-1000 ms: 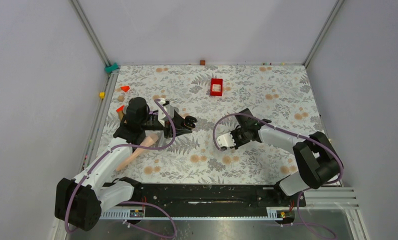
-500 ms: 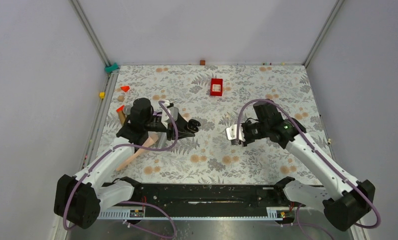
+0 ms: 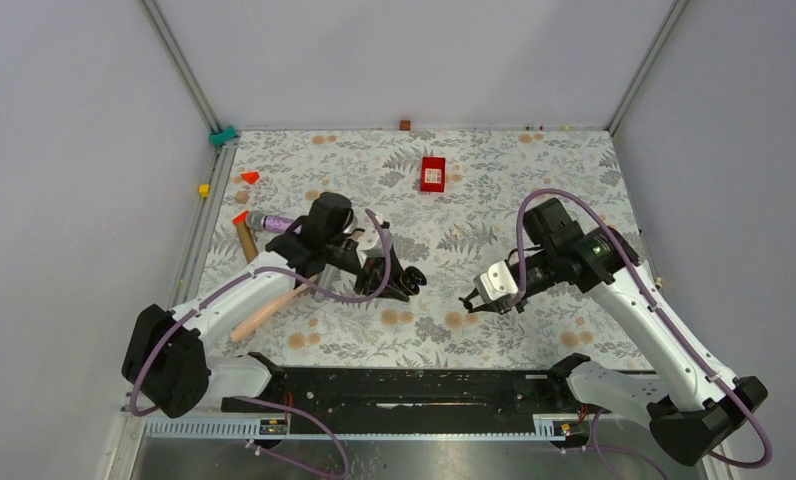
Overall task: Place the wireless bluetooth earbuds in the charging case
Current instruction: Pick up the earbud from the center of the board, then place the earbud at the center of the board.
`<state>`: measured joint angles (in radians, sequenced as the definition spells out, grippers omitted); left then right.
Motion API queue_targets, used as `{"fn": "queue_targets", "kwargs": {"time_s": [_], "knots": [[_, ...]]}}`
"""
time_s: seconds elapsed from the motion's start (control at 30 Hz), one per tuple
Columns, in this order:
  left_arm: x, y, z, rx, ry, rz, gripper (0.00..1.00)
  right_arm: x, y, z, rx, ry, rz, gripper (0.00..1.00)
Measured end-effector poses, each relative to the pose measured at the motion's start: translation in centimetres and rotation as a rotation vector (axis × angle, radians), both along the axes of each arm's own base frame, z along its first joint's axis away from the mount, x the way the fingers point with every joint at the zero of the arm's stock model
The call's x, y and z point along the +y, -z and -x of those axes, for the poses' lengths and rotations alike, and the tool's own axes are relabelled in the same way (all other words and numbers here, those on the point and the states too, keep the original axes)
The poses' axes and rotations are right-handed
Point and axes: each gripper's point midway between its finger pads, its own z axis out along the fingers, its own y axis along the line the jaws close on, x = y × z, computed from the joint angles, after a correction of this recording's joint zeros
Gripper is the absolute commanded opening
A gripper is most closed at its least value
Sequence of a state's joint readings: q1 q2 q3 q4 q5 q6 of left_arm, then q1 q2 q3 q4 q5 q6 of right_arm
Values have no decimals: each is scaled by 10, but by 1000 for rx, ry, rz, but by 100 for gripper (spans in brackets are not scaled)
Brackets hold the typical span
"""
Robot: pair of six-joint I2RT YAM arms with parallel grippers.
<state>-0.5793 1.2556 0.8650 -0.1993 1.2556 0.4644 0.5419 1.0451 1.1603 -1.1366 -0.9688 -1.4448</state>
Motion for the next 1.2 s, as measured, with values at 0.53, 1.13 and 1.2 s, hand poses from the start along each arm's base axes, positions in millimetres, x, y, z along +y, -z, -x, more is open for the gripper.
{"fn": "queue_targets", "kwargs": {"time_s": [0.53,1.13,1.2], "knots": [[-13,23,50,104,239,-106,0,12,-9,42,130,-182,-15,32],[-16,38,61,192,298,-147,0,35,4,56,186,-278,41,31],[-16,38,62,192,299,-146,0,36,6,54,174,-271,42,31]]}}
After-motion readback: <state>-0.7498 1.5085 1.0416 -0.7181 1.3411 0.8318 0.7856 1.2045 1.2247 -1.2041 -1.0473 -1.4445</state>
